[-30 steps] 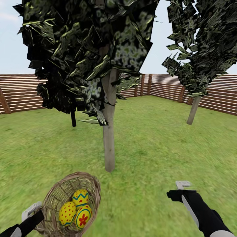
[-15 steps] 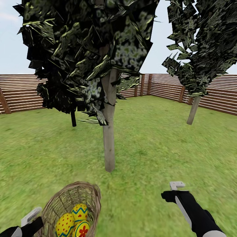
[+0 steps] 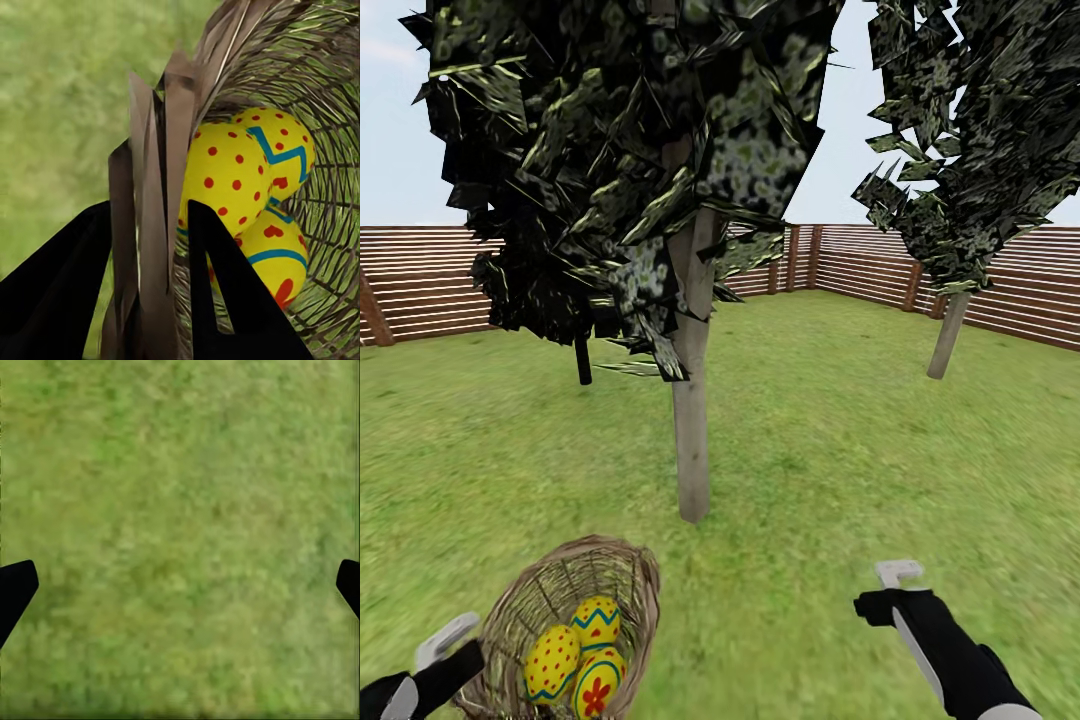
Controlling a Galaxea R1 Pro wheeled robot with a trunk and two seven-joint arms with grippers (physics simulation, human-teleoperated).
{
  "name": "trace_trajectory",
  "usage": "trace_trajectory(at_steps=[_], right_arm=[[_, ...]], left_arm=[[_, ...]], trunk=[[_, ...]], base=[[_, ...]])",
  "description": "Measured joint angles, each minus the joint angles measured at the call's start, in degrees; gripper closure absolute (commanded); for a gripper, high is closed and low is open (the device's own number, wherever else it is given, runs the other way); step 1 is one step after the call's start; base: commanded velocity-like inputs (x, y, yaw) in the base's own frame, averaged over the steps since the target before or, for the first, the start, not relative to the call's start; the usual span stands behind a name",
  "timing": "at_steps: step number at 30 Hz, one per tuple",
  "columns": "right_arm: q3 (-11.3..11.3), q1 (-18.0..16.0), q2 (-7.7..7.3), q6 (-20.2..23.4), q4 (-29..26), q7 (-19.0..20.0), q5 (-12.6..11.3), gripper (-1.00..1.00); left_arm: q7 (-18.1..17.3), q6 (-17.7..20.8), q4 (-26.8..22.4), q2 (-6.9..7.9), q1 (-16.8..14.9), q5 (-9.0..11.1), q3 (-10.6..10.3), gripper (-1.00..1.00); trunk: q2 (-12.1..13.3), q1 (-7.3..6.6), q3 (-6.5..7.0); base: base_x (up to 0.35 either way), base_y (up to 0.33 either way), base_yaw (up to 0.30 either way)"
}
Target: Take the three Easter eggs out of the wicker basket on the lawn in the garden, then place them on the lawn next to a single tree (choose any tree) so that all three eggs are next to the same tree and none are left in the basket.
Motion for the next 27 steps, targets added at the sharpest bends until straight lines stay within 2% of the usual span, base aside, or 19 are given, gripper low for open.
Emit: trace_trajectory(at_steps=[6, 9, 10, 15, 27], right_arm=[[-0.3, 0.0, 1.94, -1.4, 1.9, -0.3, 0.1, -1.00], [-0.3, 0.0, 2.04, -1.4, 2.9, -0.3, 0.1, -1.00], [-0.3, 0.0, 2.04, -1.4, 5.1, -0.3, 0.0, -1.00], [-0.4, -0.1, 2.05, -1.4, 5.3, -0.3, 0.0, -1.00], [-0.4, 0.0, 2.05, -1.5, 5.3, -0.3, 0.0, -1.00]], left_arm=[[0.2, -2.1, -1.9, -1.96, 0.0, 0.1, 0.2, 1.00], [0.1, -2.1, -1.9, -2.95, 0.0, 0.1, 0.1, 1.00], [0.2, -2.1, -2.0, -3.18, 0.0, 0.0, 0.1, 1.00], [0.1, -2.2, -2.0, -3.17, 0.0, 0.0, 0.2, 1.00], [0.3, -2.1, -2.0, -3.04, 0.0, 0.1, 0.3, 1.00]], trunk=[[0.0, 0.00, 0.00], [0.0, 0.00, 0.00], [0.0, 0.00, -0.01], [0.0, 0.00, 0.00], [-4.8, 2.63, -2.16]], base=[[0.000, 0.000, 0.000], [0.000, 0.000, 0.000], [0.000, 0.000, 0.000], [0.000, 0.000, 0.000], [0.000, 0.000, 0.000]])
